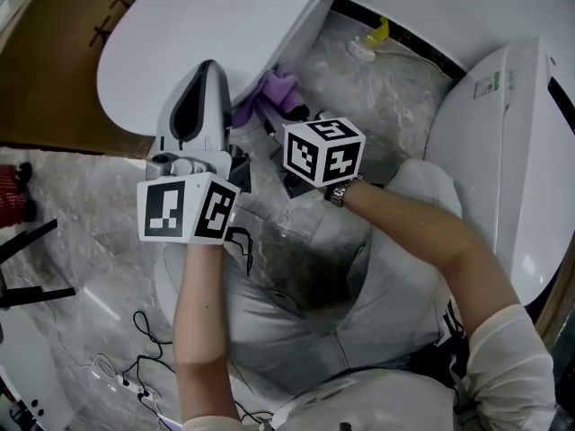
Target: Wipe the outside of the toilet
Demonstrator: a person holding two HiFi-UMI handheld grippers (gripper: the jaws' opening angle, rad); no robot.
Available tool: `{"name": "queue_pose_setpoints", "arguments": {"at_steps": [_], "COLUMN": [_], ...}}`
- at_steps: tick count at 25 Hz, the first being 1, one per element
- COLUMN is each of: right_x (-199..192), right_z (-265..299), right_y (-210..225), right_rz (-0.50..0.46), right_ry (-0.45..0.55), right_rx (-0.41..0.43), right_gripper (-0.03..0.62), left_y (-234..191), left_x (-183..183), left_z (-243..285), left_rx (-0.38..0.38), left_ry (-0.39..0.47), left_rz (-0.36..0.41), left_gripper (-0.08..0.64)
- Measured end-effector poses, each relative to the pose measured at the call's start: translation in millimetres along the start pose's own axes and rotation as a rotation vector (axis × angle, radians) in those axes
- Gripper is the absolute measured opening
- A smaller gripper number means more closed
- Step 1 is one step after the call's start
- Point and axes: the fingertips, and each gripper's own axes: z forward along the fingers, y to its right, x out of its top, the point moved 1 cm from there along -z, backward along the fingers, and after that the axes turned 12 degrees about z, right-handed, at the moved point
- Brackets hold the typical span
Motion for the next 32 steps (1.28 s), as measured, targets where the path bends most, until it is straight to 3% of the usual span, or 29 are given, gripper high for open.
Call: {"name": "queue_pose_setpoints", "arguments": {"at_steps": [5,10,13,15,18,23,29,32], "right_x": [-27,-47,-57,-67,-63,0,49,66], "right_z": [0,4,8,14,19,18,37,43], "right_y": [-22,-34,-18,16,88,190,251,270], "right_rz": [-0.074,-0.15,-0.168,-0.103,0.009,0.158,0.093,0.128], "right_ry": [-0.112,-0.237,-0.32,-0.386,-0.409,-0.208,-0.095,-0.029], "right_rx": [0.099,0.229,0.239,0.145,-0.081,-0.362,-0.47,-0.508], "right_gripper": [0.078,0.08,0.08,0.08,0.08,0.082,0.082,0.082], "left_y": [14,16,15,14,12,7,1,1], "left_x": [-1,0,0,0,0,-2,-6,-12], "left_z": [7,11,13,13,12,8,1,-3], "left_rx": [-0.027,-0.015,-0.006,0.004,0.018,0.037,0.084,0.08], "left_ry": [0.007,0.011,0.012,0.014,0.015,-0.004,-0.042,-0.072], "left_rz": [0.036,0.02,0.012,0.009,-0.003,-0.002,0.03,0.049], "left_gripper": [0.006,0.006,0.006,0.006,0.006,0.006,0.006,0.006]}}
